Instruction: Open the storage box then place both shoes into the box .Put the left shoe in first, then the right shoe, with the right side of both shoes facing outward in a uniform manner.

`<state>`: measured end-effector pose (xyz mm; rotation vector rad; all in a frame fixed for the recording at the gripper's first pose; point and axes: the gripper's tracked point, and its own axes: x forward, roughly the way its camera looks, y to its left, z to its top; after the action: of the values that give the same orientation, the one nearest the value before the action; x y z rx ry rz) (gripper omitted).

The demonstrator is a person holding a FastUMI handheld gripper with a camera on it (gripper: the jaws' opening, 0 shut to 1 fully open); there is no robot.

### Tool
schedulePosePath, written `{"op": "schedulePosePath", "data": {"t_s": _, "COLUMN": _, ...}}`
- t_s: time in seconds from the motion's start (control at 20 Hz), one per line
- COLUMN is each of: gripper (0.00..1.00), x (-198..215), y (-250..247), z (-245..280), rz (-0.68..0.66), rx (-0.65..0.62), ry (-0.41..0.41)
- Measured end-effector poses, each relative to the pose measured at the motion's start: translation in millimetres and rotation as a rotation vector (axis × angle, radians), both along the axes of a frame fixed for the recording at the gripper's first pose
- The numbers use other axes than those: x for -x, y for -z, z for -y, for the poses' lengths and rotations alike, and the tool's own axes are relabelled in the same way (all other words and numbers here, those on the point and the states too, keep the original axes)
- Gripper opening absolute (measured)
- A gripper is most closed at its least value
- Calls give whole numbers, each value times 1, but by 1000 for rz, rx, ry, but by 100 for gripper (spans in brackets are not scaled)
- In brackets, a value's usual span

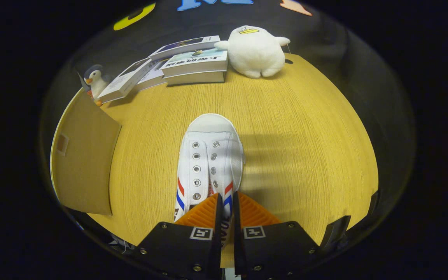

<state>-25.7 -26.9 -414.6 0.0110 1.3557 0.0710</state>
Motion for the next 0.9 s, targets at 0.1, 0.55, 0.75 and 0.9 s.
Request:
{"op": "schedulePosePath", "data": {"t_s": 0.1, "gripper": 0, "x": 1, "y": 5, "z": -3, "rz": 12, "rx": -9, "ry": 21}}
{"op": "schedulePosePath", "data": {"t_s": 0.55, "gripper": 1, "x": -8, "y": -31, "z": -22, "rz": 55, "rx": -71, "ry": 120}}
{"op": "schedulePosePath", "data": {"t_s": 0.75, "gripper": 0, "x": -12, "y": -50, "z": -41, "rz": 90, "rx": -140, "ry": 186}}
{"op": "schedulePosePath", "data": {"t_s": 0.9, "gripper": 0, "x": -16, "y": -68, "z": -57, "rz": 111, "rx": -201, "ry": 227}}
